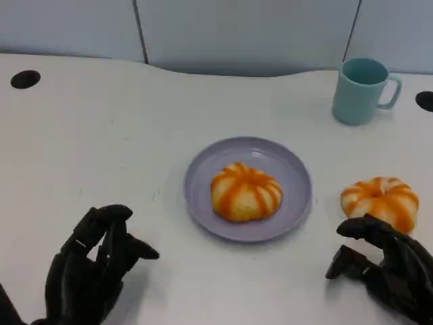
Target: Grasp the bread from the table and place it into the plate.
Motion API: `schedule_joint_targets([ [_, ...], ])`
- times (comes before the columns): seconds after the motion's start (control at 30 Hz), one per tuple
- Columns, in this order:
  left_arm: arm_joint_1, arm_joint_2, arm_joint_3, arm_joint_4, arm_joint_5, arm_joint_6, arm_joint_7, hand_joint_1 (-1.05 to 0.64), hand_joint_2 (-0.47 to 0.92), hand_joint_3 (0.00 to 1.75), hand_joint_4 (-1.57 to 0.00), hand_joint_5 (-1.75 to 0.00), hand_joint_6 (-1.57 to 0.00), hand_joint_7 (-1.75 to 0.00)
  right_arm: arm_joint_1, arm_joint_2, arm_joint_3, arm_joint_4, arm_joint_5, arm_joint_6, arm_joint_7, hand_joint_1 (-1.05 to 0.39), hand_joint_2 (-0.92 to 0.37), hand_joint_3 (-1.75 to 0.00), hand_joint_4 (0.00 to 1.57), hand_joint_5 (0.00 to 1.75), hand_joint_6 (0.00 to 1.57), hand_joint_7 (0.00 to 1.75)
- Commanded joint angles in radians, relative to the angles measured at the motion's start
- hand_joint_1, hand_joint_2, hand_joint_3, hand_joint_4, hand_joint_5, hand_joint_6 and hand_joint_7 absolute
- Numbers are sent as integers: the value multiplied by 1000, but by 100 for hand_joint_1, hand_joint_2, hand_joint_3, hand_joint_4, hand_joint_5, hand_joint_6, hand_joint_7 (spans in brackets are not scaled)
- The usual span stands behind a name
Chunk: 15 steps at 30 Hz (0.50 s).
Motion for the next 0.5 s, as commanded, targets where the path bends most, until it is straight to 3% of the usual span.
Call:
schedule_joint_targets([
  [0.03, -15, 9, 11, 42, 57, -58, -3, -26, 85, 65, -66, -172, -61, -145, 5, -25, -7, 28, -8, 5, -7, -45, -92, -19, 63, 139, 68, 90],
  [0.5, -36, -12, 18, 86, 98, -96, 11, -27, 76, 80, -67, -173, -62, -149, -18, -34, -19, 85, -7, -24, -4, -44, -92, -17, 65, 138, 70, 90],
])
